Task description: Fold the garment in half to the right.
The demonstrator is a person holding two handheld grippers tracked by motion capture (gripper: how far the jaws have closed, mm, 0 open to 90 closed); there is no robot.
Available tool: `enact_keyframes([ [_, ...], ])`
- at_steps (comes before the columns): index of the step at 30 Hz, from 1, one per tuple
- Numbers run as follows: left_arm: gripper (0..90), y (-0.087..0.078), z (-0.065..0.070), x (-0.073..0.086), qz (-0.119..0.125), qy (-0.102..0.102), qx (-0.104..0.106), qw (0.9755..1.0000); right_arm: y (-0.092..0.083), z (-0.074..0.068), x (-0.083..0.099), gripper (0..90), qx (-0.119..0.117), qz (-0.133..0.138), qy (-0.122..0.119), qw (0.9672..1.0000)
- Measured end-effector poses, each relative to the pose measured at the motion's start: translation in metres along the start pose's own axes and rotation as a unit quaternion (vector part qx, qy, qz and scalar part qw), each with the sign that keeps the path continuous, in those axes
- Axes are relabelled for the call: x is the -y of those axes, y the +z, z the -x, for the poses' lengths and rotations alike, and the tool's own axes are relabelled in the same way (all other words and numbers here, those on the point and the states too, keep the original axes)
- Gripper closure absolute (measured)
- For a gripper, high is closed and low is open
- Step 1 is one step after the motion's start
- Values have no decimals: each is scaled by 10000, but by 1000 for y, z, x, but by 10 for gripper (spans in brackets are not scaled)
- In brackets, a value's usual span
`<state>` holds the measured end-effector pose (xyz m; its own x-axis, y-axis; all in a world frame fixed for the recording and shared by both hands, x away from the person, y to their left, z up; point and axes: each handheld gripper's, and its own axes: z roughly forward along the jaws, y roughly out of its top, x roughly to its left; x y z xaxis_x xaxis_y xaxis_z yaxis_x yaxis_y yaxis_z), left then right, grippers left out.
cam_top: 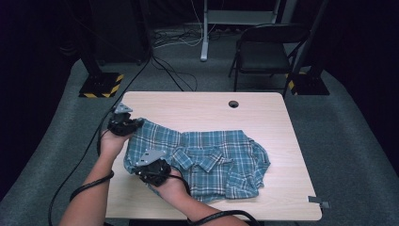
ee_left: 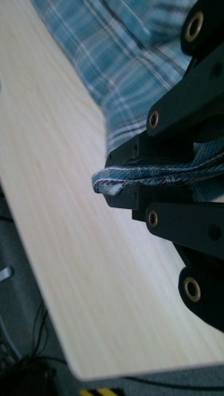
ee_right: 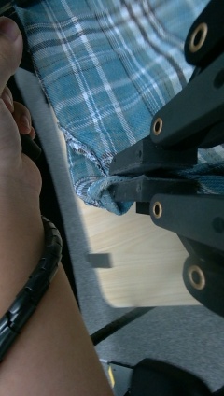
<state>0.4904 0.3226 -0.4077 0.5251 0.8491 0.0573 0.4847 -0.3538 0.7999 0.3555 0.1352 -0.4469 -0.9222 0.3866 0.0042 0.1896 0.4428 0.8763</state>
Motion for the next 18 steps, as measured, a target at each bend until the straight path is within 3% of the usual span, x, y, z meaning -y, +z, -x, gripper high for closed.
enact_keyframes([
  [6, 812, -47, -4, -37, 189, 202, -252, 9993, -13, -4, -39, 864, -120, 406, -115, 9990],
  [10, 814, -67, 10, -68, 283, 464, -266, 9982, -31, -6, -61, 864, -259, 775, -36, 9967],
  [13, 814, -63, 28, -86, 372, 656, -156, 9970, -46, -2, -62, 864, -231, 924, -65, 9954],
  [18, 814, -28, 70, -102, 365, 965, 168, 9945, -71, 11, -40, 865, -132, 961, 116, 9952],
])
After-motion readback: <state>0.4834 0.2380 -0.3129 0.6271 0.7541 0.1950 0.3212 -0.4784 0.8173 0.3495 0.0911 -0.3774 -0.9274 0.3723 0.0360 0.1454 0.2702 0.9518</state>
